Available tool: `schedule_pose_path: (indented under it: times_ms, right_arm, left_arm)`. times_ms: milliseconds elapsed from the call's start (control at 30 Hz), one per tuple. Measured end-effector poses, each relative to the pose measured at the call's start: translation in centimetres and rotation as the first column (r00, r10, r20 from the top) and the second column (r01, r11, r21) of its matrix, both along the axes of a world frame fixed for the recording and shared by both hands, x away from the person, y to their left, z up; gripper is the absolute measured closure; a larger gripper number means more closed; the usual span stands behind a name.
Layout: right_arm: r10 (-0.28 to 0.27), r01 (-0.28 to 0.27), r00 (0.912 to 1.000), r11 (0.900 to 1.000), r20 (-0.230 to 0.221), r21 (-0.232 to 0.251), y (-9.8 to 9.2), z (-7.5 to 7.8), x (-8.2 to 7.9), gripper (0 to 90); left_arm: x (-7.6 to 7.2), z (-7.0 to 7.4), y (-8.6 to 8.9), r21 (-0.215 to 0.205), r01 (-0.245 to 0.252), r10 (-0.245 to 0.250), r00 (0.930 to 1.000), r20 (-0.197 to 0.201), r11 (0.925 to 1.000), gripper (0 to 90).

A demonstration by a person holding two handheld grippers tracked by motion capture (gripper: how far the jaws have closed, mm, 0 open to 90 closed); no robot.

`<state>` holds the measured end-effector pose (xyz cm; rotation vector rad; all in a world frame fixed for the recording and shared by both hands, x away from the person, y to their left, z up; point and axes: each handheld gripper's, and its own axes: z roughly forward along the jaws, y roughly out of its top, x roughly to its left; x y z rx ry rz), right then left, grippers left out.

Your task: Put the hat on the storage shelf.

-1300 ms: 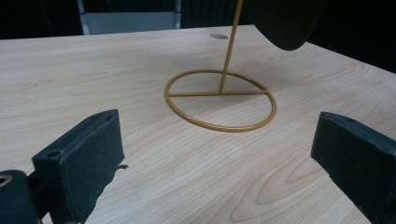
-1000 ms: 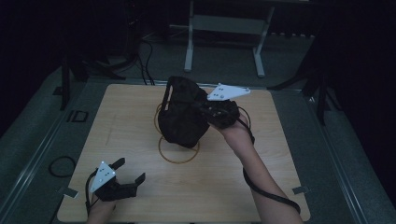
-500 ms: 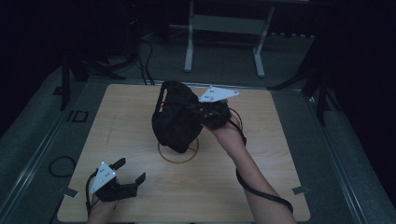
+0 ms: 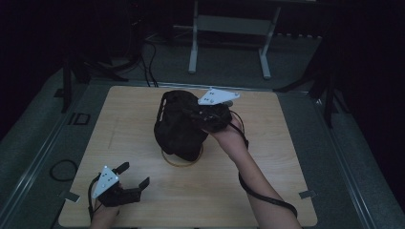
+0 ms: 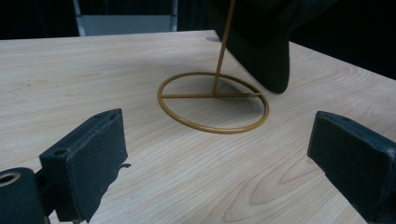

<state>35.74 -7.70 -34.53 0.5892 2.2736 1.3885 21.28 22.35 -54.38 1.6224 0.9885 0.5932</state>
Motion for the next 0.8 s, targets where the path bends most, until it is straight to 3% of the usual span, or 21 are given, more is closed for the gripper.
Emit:
schedule_pose_path:
  times_ms: [300, 533, 800]
  right_arm:
    - [-0.004, 0.004, 0.9999, 1.0, -0.013, 0.005, -0.3, 0.3, 0.0, 54.7]
    - [0.003, -0.003, 0.9999, 1.0, -0.01, 0.008, -1.1, 0.4, -0.6, 41.3]
    - [0.035, -0.034, 0.9983, 0.999, -0.047, 0.015, -2.2, -0.3, -1.1, 27.4]
  left_arm:
    - [0.1, -0.1, 0.0, 0.0, -0.002, 0.002, 1.0, -0.003, 1.0, 5.0]
    - [0.1, -0.2, 0.0, -0.003, -0.001, 0.001, 1.0, -0.002, 1.0, 5.0]
    - [0.2, -0.2, 0.1, 0.006, -0.002, 0.002, 1.0, -0.009, 1.0, 4.9]
